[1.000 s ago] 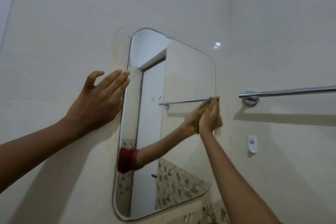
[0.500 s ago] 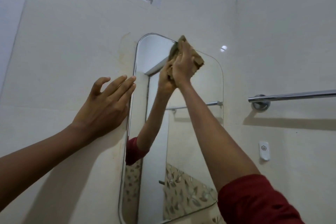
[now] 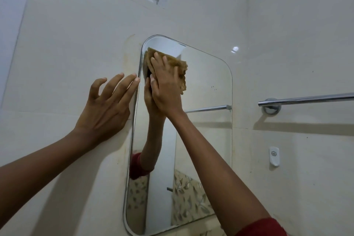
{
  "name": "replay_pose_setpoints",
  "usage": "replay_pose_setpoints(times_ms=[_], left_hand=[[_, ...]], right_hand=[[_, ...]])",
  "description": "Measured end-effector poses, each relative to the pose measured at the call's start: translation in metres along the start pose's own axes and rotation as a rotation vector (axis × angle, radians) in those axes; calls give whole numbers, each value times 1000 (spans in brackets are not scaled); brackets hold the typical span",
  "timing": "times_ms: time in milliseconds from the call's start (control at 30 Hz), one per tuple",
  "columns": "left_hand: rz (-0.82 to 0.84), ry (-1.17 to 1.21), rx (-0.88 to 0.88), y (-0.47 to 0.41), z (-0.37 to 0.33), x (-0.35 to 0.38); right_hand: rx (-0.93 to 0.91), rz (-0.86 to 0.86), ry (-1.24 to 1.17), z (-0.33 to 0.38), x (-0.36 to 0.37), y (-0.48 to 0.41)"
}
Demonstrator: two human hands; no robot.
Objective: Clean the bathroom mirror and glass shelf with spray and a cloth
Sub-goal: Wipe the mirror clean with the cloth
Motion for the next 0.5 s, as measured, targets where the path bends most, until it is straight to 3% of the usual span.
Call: replay_pose_setpoints(times_ms=[100, 233, 500], left_hand=[[44, -29, 28, 1, 1, 2], [60, -23, 26, 2, 1, 5], [-52, 85, -37, 1, -2, -2]], right_hand=[[-4, -6, 182, -14, -2, -2], [142, -35, 51, -7, 2, 3], [75, 126, -74, 29, -5, 72]])
Point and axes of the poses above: each hand's wrist, its own y-axis away from the middle knuckle, its own x-axis out of the palm, z = x × y, the point moved 2 cm from there along -y, towards the middle knuckle, and after that the axes turned 12 degrees about -z, right-handed, at the moved point
